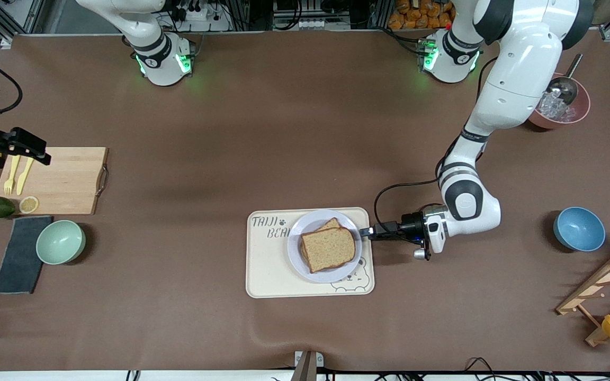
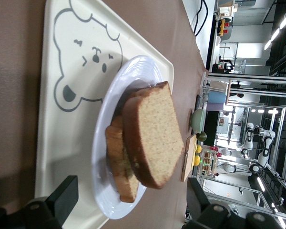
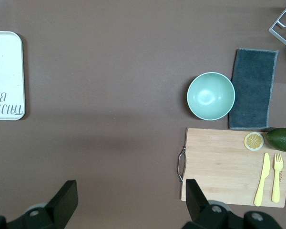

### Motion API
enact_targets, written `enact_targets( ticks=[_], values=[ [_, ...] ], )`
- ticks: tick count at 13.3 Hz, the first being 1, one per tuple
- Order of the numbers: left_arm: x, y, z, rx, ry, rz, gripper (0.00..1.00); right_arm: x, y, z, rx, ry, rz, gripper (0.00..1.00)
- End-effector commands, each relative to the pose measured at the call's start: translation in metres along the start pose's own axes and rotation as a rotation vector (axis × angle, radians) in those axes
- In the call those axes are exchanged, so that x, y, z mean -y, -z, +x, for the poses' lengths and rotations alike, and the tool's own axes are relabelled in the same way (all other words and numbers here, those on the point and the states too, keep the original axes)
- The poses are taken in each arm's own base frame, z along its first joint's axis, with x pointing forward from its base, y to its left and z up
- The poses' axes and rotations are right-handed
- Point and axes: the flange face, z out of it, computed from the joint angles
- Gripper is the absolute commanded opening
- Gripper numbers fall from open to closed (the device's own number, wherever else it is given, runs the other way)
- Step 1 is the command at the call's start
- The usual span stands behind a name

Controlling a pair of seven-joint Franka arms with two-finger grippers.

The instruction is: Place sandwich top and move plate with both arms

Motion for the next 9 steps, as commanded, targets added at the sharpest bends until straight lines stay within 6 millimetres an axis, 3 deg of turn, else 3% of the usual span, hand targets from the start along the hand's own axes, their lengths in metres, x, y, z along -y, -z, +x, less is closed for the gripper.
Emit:
enact_targets(
  ticks=[1,4,9],
  values=[
    [-0.023,0.016,0.000,0.033,0.008,0.064,1.00,-0.004,0.001,-0.001,0.004,-0.009,-0.005,1.00],
    [-0.052,0.045,0.006,0.085,0.002,0.199,1.00,-0.003,0.000,-0.001,0.006,-0.006,-0.005,1.00],
    [-0.077,0.098,0.013,0.135,0.003,0.336,1.00,-0.002,-0.001,0.000,0.004,-0.004,-0.002,1.00]
  ],
)
